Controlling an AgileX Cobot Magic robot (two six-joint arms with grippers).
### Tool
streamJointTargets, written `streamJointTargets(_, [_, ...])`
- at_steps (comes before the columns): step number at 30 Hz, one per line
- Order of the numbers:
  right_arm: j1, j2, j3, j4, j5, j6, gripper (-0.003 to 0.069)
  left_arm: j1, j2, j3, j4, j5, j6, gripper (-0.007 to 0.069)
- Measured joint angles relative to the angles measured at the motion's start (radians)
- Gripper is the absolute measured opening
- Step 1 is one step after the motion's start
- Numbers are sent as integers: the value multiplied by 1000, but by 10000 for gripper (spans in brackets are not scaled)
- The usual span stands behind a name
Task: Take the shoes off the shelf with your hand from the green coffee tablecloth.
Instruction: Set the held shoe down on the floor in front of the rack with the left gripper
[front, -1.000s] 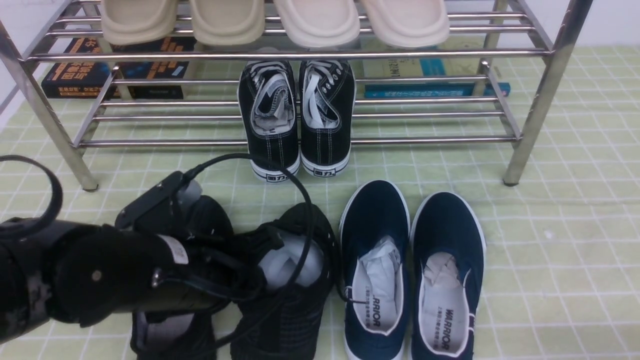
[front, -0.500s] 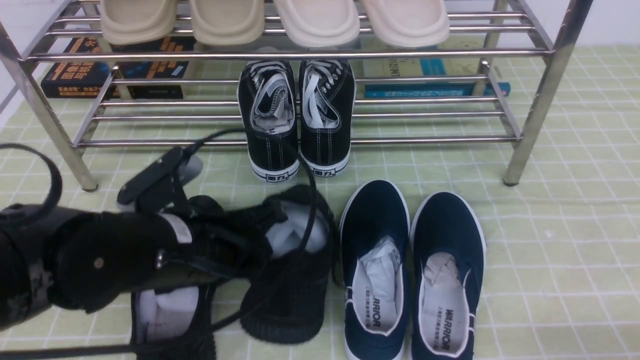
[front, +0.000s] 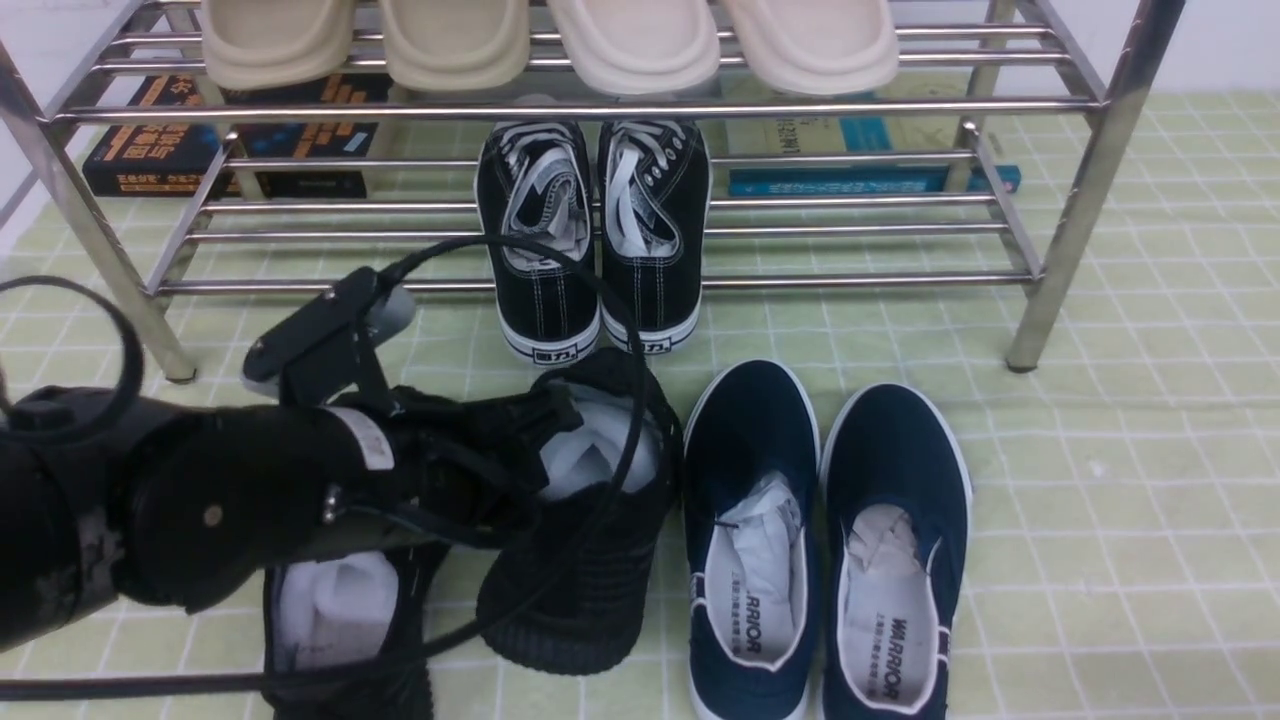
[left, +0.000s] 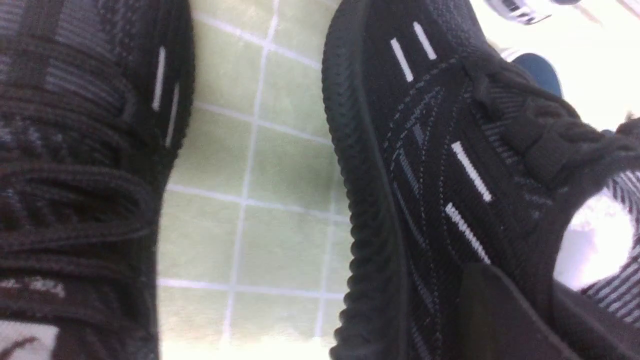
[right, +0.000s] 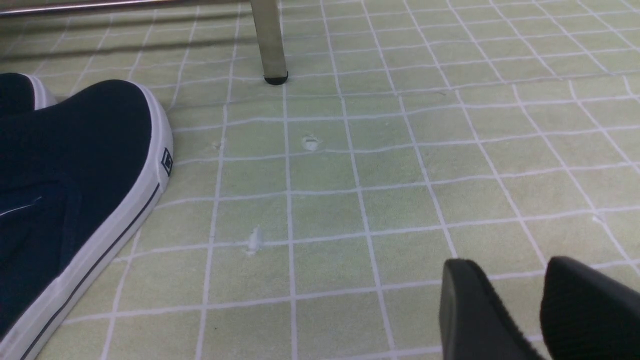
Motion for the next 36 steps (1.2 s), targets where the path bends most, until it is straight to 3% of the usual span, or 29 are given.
streamJointTargets(11, [0, 0, 0, 0, 0, 0, 237, 0, 28, -4, 62, 30, 0, 35])
streamJointTargets(27, [0, 0, 0, 0, 0, 0, 237, 67, 8, -11, 115, 256, -31, 48])
streamJointTargets(32, [0, 0, 0, 0, 0, 0, 237, 67, 8, -11, 108, 307, -33, 111])
streamJointTargets(35, [0, 0, 0, 0, 0, 0, 237, 67, 8, -11, 92, 325, -16, 190])
streamJointTargets(36, [0, 0, 0, 0, 0, 0, 237, 67, 8, -11, 62, 329, 0, 248])
